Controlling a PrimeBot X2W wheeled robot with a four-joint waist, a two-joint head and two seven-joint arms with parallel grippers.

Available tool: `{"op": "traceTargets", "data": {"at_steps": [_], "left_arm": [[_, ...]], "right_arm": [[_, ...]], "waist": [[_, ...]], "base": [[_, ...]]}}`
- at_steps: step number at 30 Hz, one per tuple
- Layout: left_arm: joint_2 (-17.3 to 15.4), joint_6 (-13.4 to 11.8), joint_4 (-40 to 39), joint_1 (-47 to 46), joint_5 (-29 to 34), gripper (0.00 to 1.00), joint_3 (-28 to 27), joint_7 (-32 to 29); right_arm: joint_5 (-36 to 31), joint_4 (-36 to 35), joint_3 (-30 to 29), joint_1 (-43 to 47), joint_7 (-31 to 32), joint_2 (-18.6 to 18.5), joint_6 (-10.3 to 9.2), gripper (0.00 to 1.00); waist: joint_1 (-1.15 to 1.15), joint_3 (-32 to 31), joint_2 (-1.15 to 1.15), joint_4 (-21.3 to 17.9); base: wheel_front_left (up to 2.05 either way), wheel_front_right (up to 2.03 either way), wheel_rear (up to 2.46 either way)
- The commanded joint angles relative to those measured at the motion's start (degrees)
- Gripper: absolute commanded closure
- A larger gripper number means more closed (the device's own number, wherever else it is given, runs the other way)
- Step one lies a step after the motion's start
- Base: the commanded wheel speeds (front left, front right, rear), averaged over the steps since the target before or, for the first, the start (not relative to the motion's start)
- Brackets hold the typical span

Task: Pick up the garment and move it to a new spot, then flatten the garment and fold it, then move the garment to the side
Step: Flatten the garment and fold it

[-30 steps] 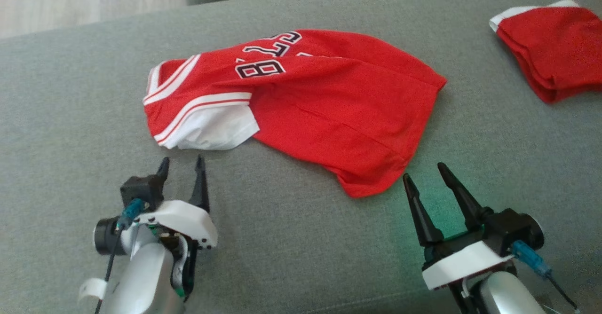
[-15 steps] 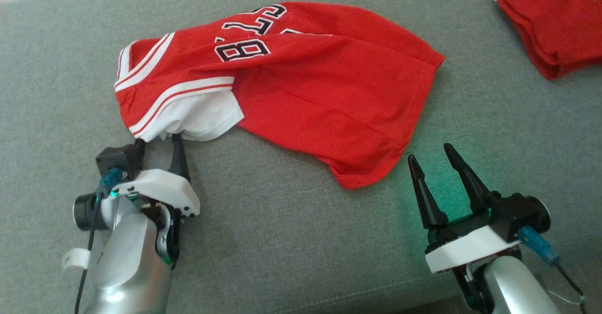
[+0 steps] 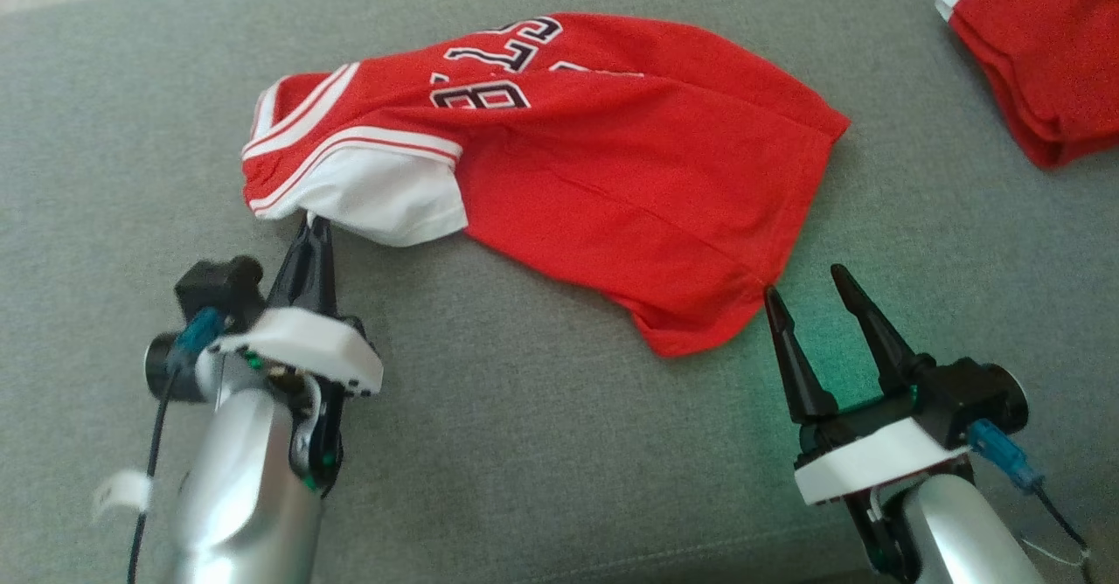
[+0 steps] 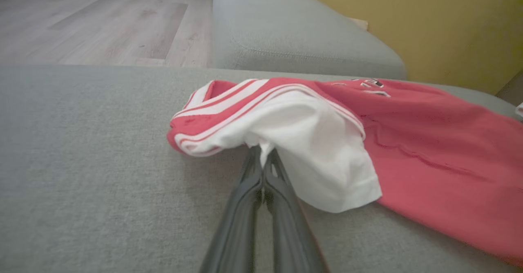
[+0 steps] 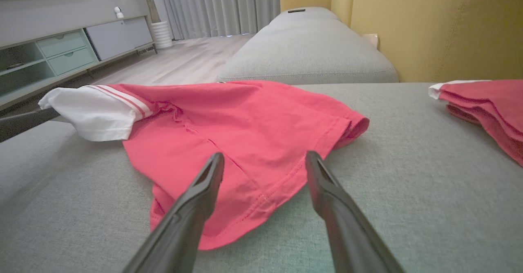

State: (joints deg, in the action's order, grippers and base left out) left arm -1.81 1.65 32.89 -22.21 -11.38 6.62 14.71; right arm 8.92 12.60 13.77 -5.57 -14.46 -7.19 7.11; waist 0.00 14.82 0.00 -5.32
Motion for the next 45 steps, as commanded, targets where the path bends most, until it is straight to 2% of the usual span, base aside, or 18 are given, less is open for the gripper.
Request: {"op": "traceTargets", "data": {"at_steps": [1, 7, 15, 23, 24, 29, 34, 40, 41, 43, 44, 45], "left_arm": [[-1.07, 0.37, -2.97, 0.91, -0.51, 1.0, -1.79, 0.29], [-1.07, 1.75, -13.88, 10.3, -4.11, 1.0, -1.34, 0.29], [-1.07, 1.33, -21.44, 17.55, -8.31, 1.0, -0.25, 0.29], [-1.07, -0.19, -25.52, 15.85, -9.96, 1.0, -2.95, 0.29], [-1.07, -0.19, -25.52, 15.85, -9.96, 1.0, -2.95, 0.29], [-1.07, -0.08, -25.5, 14.32, -9.54, 1.0, -3.05, 0.29], [-1.07, 0.05, -25.61, 13.41, -9.25, 1.0, -3.16, 0.29], [-1.07, 0.17, -25.47, 13.06, -8.74, 1.0, -3.15, 0.29], [-1.07, 0.18, -25.48, 13.05, -8.62, 1.0, -3.17, 0.29], [-1.07, 0.24, -25.44, 13.01, -8.4, 1.0, -3.31, 0.29], [-1.07, 0.28, -25.4, 12.96, -8.32, 1.0, -3.36, 0.29], [-1.07, 0.34, -25.37, 12.9, -8.24, 1.0, -3.42, 0.29]], "right_arm": [[-0.23, -1.43, 0.82, -0.56, -0.54, 0.16, 0.37, 0.0], [-0.11, -1.13, 0.38, 1.13, -0.54, 0.73, 0.37, 0.0], [1.77, 2.01, -1.14, 1.7, -0.54, 1.61, 0.37, 0.0], [16.89, 9.54, 0.28, -3.43, -0.54, 0.71, 0.37, 0.0], [16.89, 9.54, 0.28, -3.43, -0.54, 0.71, 0.37, 0.0], [30.23, 14.6, 5.58, -6.84, 0.55, -1.61, 0.37, 0.0], [42.59, 15.11, 9.67, -8.08, 2.05, -3.61, 0.37, 0.0], [50.32, 14.38, 14.07, -8.7, 1.34, -6.09, 0.37, 0.0], [51.01, 14.18, 14.69, -8.83, 1.04, -6.41, 0.37, 0.04], [52.46, 13.91, 15.51, -9.04, 0.52, -6.83, 0.37, 0.4], [53.2, 13.54, 15.97, -9.19, 0.32, -7.02, 0.37, 0.67], [53.73, 13.12, 16.39, -9.33, 0.13, -7.32, 0.37, 0.8]], "waist": [[0.0, -0.84, 0.0, 0.64], [0.0, -2.95, 0.0, 2.85], [0.0, -3.89, 0.0, 4.58], [0.0, -2.85, 0.0, 5.11], [0.0, -2.85, 0.0, 5.11], [0.0, -2.38, 0.0, 5.7], [0.0, -2.15, 0.0, 6.11], [0.0, -2.36, 0.0, 6.31], [0.0, -2.41, 0.0, 6.29], [0.0, -2.46, 0.0, 6.19], [0.0, -2.47, 0.0, 6.16], [0.0, -2.49, 0.0, 6.12]], "base": [[0.0, 0.0, 0.0], [0.0, 0.0, 0.0], [0.0, 0.0, 0.0], [0.0, 0.0, 0.0], [0.0, 0.0, 0.0], [0.0, 0.0, 0.0], [0.0, 0.0, 0.0], [0.0, 0.0, 0.0], [0.0, 0.0, 0.0], [0.0, 0.0, 0.0], [0.0, 0.0, 0.0], [0.0, 0.0, 0.0]]}}
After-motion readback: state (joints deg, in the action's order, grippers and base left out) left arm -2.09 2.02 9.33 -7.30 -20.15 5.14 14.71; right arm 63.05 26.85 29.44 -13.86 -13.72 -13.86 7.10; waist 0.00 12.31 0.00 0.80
